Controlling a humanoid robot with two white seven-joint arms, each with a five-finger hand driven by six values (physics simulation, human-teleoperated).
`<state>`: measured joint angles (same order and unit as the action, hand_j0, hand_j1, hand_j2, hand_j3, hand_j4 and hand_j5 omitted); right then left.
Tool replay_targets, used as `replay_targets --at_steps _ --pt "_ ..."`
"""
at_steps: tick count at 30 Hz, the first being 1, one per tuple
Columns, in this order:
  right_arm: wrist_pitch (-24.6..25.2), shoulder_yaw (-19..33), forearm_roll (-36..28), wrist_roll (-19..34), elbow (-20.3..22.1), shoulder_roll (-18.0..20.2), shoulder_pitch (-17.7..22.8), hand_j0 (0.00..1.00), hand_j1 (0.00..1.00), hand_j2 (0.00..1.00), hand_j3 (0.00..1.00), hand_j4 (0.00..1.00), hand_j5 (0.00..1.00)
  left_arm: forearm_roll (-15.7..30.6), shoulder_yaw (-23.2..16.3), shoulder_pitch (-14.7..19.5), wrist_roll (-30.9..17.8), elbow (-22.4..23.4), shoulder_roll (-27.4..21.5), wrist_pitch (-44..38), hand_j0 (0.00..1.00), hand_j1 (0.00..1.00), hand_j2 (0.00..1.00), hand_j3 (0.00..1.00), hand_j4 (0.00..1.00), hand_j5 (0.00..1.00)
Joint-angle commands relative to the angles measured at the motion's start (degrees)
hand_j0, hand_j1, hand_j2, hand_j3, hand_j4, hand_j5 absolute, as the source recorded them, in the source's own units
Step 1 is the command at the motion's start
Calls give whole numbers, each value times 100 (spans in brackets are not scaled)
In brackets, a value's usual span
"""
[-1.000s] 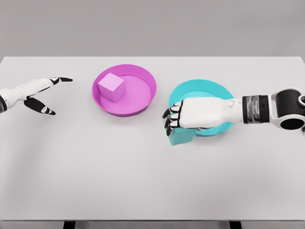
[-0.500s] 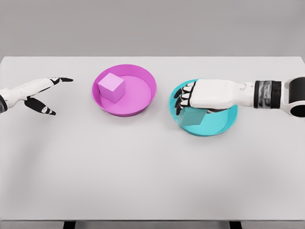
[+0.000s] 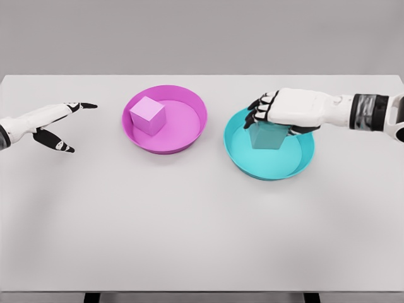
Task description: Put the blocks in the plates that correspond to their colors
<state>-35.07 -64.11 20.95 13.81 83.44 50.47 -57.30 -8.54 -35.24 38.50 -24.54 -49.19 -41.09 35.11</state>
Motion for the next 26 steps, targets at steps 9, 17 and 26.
replay_targets --at_steps 9,17,26 --pt "7 303 -126 -45 -12 411 9 100 100 100 100 100 100 37 -1 0 2 -2 -4 -11 100 100 100 100 100 100" --pt "7 356 -715 -81 14 1378 431 100 100 100 100 100 100 37 -1 0 2 -2 -4 -11 100 100 100 100 100 100" --pt "7 364 -715 -81 -3 1405 431 100 100 100 100 100 100 37 -1 0 2 -2 -4 -11 100 100 100 100 100 100"
